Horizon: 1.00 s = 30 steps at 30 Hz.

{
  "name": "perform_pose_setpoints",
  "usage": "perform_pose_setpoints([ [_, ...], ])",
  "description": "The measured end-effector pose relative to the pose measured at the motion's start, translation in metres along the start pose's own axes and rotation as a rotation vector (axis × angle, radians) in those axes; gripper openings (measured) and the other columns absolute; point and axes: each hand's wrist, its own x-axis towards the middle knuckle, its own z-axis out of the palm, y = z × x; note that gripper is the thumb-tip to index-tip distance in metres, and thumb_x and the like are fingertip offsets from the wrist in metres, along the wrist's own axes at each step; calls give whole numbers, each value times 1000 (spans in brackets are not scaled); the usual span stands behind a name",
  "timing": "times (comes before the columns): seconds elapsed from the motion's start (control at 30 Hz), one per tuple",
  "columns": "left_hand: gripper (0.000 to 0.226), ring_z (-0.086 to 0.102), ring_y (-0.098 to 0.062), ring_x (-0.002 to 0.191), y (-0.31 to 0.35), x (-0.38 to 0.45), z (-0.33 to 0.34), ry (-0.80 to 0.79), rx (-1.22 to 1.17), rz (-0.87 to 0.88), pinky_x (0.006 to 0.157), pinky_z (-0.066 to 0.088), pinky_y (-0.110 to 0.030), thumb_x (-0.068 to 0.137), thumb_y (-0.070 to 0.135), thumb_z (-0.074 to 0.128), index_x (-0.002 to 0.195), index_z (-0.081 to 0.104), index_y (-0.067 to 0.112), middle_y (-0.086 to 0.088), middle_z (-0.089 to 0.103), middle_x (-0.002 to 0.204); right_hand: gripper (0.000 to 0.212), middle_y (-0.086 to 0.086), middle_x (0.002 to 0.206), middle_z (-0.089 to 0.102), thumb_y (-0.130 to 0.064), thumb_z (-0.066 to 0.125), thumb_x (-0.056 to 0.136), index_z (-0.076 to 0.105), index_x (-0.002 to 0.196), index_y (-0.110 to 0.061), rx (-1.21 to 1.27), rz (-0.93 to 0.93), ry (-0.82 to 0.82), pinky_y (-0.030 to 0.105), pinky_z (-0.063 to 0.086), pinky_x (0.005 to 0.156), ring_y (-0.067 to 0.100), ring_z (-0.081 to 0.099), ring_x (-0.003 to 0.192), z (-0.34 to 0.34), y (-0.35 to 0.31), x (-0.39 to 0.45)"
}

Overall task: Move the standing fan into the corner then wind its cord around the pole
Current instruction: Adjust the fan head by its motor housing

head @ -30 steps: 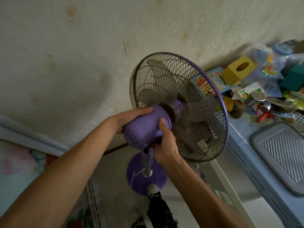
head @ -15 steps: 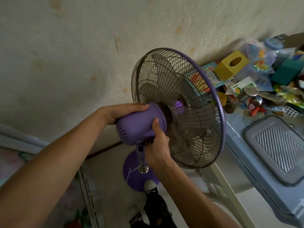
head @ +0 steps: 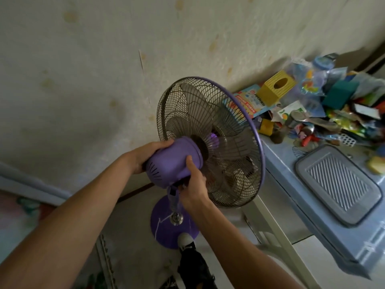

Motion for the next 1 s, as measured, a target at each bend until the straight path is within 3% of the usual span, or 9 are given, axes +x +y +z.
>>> perform_pose_setpoints([
  [0.1,57,73,-29,103,-14,-2,-1,31,-7,-5,77,61,-34,67,62,80,106,79,20,-14,75,117,84,19,138,61,-33,77,89,30,155,-9,-25,18,-13,44,61,79,36,68,114,-8,8,0],
  [0.23,53,74,-27,100,-16,-6,-2,71,-27,18,74,61,-32,69,62,79,103,80,21,-13,76,115,82,18,140,60,-34,76,89,32,154,-11,-66,13,-61,41,61,73,36,67,116,-10,8,6],
  [0.33,43,75,-24,97,-15,-7,1,160,-57,35,78,58,-33,78,58,72,98,82,20,-12,76,113,86,19,146,55,-33,75,91,26,158,-12,-65,39,-100,44,59,77,37,64,121,-8,1,11],
  [0.5,42,76,-22,91,-20,-7,8,240,-124,41,76,58,-31,83,55,67,93,82,17,-10,78,107,83,21,147,54,-31,75,91,28,157,-10,-63,78,-143,54,51,104,38,60,127,-11,-3,23],
  [0.57,45,76,-23,87,-20,-10,8,275,-118,15,76,57,-32,82,58,67,98,78,17,-10,79,104,81,22,146,55,-30,76,91,31,154,-8,-76,86,-147,55,48,108,39,60,127,-12,-5,25],
  [0.67,48,74,-27,88,-22,-13,8,297,-90,-18,83,57,-36,83,61,65,103,75,18,-11,79,102,78,22,145,55,-28,75,91,33,153,-6,-85,92,-142,56,49,108,40,60,126,-11,-4,24],
  [0.8,47,74,-26,87,-30,-16,9,320,-87,-13,80,57,-34,87,58,63,107,74,17,-12,79,102,68,21,141,60,-25,71,94,41,151,-4,-84,105,-145,53,52,104,39,62,124,-11,0,21],
  [0.93,48,74,-26,88,-37,-15,7,334,-72,-17,83,56,-36,87,59,62,109,72,18,-10,79,100,55,19,137,65,-25,66,97,51,145,-3,-100,107,-150,39,60,76,34,67,115,-11,0,16],
  [1.0,49,75,-25,88,-39,-15,6,318,-54,-25,79,58,-34,85,61,62,109,72,20,-8,80,99,53,18,136,66,-27,65,98,53,144,-3,-102,116,-158,37,59,74,32,67,112,-11,1,17],
])
